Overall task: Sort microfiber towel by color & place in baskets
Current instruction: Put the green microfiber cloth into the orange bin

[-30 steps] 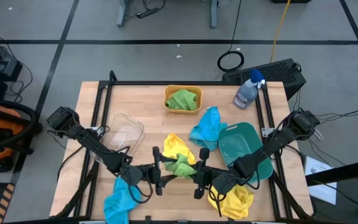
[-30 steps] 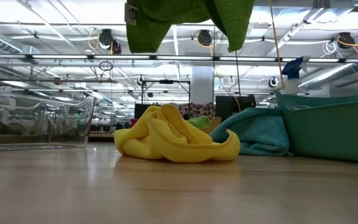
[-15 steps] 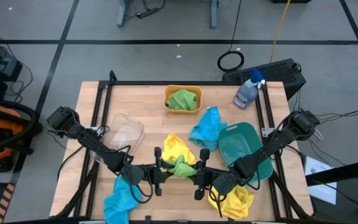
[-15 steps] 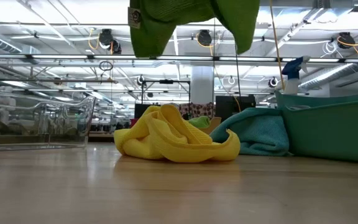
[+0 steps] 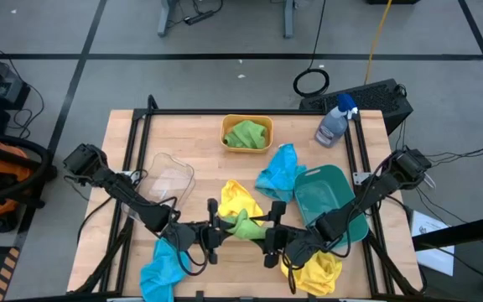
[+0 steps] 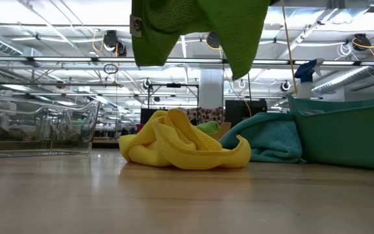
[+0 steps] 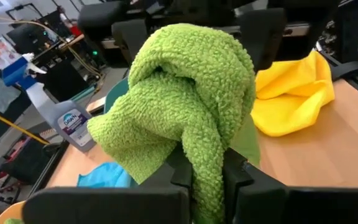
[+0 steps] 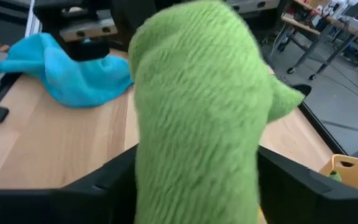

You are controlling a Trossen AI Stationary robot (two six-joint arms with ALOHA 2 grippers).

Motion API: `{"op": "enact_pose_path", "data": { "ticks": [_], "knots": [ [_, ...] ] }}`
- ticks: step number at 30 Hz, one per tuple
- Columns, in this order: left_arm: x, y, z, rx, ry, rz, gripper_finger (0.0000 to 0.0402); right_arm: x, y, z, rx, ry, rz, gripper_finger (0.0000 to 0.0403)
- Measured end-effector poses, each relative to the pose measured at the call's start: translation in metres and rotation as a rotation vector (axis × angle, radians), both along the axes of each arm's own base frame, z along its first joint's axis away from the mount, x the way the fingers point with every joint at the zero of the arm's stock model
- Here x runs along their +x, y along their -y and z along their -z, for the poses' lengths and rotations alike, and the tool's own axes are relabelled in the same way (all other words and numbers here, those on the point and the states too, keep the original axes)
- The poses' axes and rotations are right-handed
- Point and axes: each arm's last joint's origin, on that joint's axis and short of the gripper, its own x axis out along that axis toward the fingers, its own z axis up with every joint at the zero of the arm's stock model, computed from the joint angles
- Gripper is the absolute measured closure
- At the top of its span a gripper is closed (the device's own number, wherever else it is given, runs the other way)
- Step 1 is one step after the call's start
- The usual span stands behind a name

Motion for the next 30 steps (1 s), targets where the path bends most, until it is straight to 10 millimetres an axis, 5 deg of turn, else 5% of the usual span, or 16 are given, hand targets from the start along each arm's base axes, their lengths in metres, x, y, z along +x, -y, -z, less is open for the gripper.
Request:
{"op": "enact_pose_path", "data": {
  "ticks": [17, 30],
  "knots": [
    [-0.003, -0.005, 0.006, -0.045, -0.030, -0.136, 0.0371, -0.045, -0.048, -0.032, -0.166, 0.068, 0.079, 0.0135],
    [-0.003, -0.006, -0.013, -0.126, 0.074, -0.130, 0.0371, -0.029, -0.031, -0.029, -0.086, 0.065, 0.136, 0.0151]
  ]
}}
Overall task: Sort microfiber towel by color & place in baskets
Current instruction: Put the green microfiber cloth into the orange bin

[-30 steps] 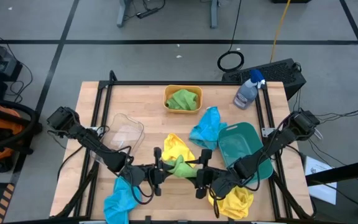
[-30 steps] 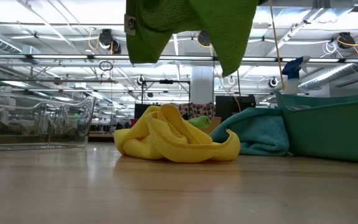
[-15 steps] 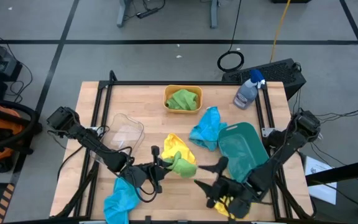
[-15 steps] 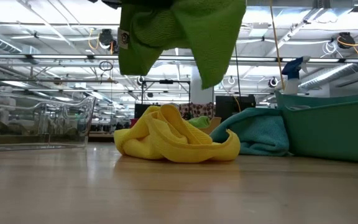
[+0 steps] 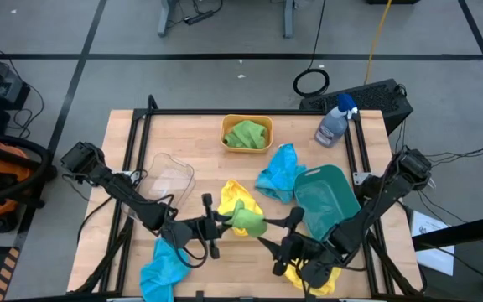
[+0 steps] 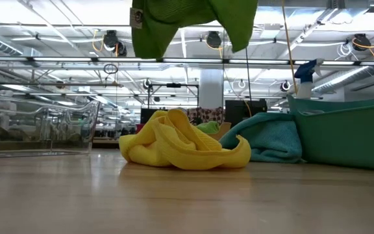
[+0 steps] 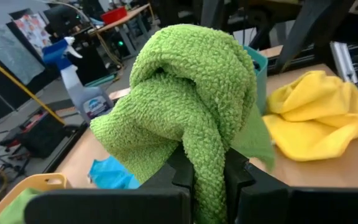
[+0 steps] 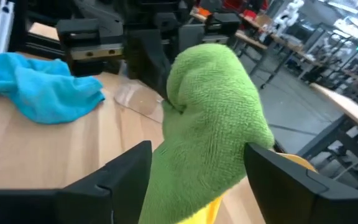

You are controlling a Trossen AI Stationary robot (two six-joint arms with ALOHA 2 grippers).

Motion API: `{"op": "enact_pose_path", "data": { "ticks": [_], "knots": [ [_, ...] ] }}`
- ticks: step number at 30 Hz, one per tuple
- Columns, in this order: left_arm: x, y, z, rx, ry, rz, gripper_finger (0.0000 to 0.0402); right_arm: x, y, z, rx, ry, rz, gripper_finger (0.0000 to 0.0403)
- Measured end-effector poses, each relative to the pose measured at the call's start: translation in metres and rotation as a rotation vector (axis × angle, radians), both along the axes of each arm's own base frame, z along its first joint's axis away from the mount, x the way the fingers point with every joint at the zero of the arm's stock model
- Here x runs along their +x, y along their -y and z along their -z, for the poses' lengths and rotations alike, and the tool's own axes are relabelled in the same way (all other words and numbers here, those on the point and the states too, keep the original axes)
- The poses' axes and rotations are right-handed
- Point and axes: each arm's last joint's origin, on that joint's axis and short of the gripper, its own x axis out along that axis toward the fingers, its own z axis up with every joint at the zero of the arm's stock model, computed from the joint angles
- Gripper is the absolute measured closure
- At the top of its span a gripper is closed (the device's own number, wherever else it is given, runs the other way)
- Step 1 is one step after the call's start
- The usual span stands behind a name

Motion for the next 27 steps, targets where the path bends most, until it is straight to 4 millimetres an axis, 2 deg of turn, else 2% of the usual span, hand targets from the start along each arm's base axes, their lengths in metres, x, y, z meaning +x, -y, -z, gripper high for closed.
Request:
{"op": "enact_pose_path", "data": {
  "ticks": [5, 17, 22, 27],
  "knots": [
    [0.001, 0.000, -0.001, -0.016, 0.009, 0.033, 0.0371, 0.010, 0.009, 0.002, 0.058, -0.021, -0.019, 0.0145],
    [0.003, 0.001, -0.003, -0.022, 0.019, 0.113, 0.0371, 0.041, 0.021, 0.013, 0.038, -0.007, -0.040, 0.0142],
    [0.003, 0.002, -0.003, -0.020, 0.014, 0.145, 0.0371, 0.047, 0.028, 0.014, 0.090, -0.023, -0.084, 0.0162],
    [0.003, 0.003, -0.003, -0.008, 0.010, 0.163, 0.0371, 0.051, 0.033, 0.014, 0.121, -0.035, -0.111, 0.0201]
  ]
}}
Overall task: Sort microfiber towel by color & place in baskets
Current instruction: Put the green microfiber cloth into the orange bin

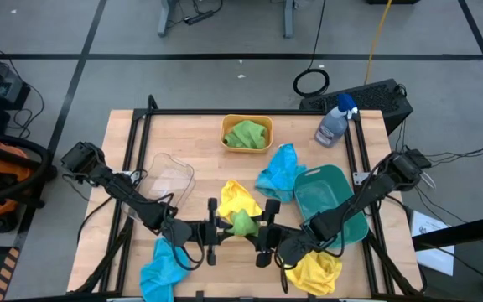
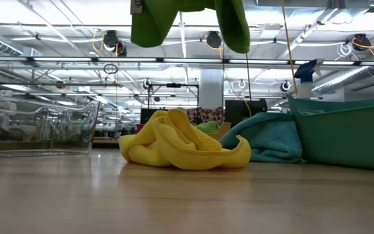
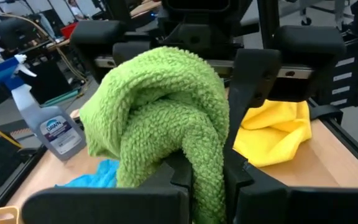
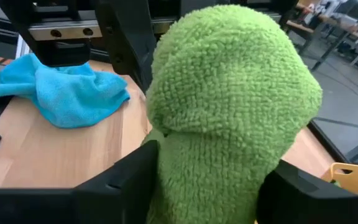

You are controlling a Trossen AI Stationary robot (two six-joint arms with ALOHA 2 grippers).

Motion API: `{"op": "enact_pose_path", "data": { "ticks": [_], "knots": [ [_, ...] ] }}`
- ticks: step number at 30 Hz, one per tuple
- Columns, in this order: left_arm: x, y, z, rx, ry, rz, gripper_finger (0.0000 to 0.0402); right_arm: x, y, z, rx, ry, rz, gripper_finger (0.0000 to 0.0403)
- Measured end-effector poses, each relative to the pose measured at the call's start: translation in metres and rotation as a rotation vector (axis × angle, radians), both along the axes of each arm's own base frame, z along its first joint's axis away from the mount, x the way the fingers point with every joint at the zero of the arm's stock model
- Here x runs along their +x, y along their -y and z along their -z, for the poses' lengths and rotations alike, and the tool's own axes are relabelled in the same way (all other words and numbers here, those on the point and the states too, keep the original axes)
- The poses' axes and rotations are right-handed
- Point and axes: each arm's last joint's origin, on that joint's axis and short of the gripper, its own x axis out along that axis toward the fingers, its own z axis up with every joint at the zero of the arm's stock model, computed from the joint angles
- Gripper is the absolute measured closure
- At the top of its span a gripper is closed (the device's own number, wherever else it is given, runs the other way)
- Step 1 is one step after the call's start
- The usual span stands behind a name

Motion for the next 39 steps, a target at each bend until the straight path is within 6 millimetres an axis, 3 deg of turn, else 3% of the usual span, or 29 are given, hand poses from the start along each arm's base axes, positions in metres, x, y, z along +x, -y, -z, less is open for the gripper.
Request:
{"op": "enact_pose_path", "data": {
  "ticks": [13, 17, 21, 28, 34, 39],
  "knots": [
    [0.000, 0.000, 0.000, -0.001, -0.002, 0.001, 0.0366, 0.003, 0.004, 0.001, 0.013, -0.014, -0.022, 0.0376],
    [-0.002, 0.002, 0.001, -0.037, -0.005, 0.000, 0.0326, 0.003, 0.004, 0.001, 0.007, -0.019, -0.022, 0.0378],
    [-0.005, 0.007, 0.002, -0.042, -0.020, 0.002, 0.0247, 0.003, 0.004, 0.001, 0.005, -0.020, -0.023, 0.0374],
    [-0.021, 0.014, 0.011, 0.068, -0.083, -0.165, 0.0127, 0.001, 0.004, 0.005, -0.028, -0.056, -0.026, 0.0374],
    [-0.045, 0.018, 0.009, 0.134, -0.090, -0.337, 0.0105, -0.005, 0.013, 0.004, -0.188, -0.098, 0.088, 0.0371],
    [-0.057, 0.014, 0.004, 0.178, -0.100, -0.385, 0.0104, -0.009, 0.043, -0.016, -0.347, -0.121, 0.255, 0.0373]
  ]
}}
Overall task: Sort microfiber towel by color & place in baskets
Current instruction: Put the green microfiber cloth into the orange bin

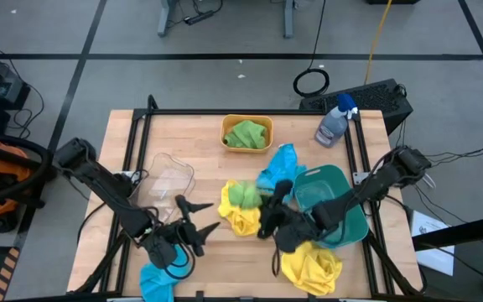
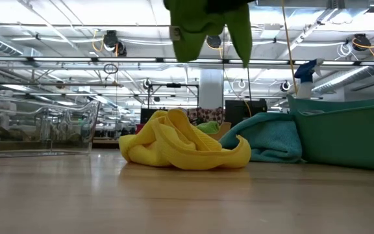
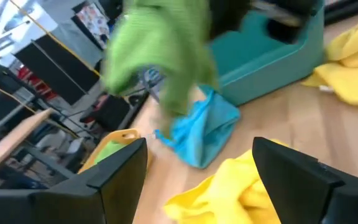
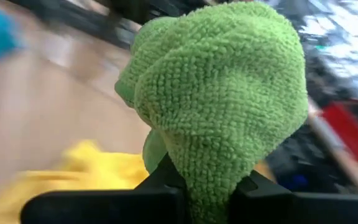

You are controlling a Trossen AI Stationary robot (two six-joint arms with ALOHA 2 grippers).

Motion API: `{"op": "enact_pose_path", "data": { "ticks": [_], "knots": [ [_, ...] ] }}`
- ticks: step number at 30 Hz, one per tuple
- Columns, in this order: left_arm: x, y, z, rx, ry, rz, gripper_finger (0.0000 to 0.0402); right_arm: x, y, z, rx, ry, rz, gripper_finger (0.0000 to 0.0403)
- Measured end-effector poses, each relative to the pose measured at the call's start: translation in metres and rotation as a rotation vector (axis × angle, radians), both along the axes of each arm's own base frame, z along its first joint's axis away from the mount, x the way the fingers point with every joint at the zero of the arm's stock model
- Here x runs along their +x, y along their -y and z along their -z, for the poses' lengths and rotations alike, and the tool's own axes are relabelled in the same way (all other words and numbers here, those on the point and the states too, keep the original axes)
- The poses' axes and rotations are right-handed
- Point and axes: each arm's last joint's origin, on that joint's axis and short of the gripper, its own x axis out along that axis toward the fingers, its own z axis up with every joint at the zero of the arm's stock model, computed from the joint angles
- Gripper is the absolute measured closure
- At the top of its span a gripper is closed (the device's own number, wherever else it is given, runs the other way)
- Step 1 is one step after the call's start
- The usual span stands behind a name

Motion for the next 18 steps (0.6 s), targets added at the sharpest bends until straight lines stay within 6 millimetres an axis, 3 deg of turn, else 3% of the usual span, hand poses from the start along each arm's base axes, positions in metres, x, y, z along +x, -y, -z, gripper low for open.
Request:
{"op": "enact_pose_path", "data": {
  "ticks": [4, 8, 12, 18],
  "knots": [
    [-0.001, -0.011, -0.004, 0.060, -0.047, -0.021, 0.0104, 0.001, 0.042, -0.022, -0.020, -0.006, 0.088, 0.0372],
    [-0.002, -0.027, -0.010, 0.072, -0.073, -0.055, 0.0104, 0.006, 0.099, -0.033, 0.048, -0.038, 0.140, 0.0372],
    [0.000, -0.038, -0.014, 0.056, -0.117, -0.028, 0.0104, 0.015, 0.158, -0.029, 0.198, -0.077, 0.091, 0.0372],
    [0.014, -0.056, -0.010, -0.036, -0.240, 0.106, 0.0104, 0.022, 0.238, -0.009, 0.357, -0.095, 0.098, 0.0365]
  ]
}}
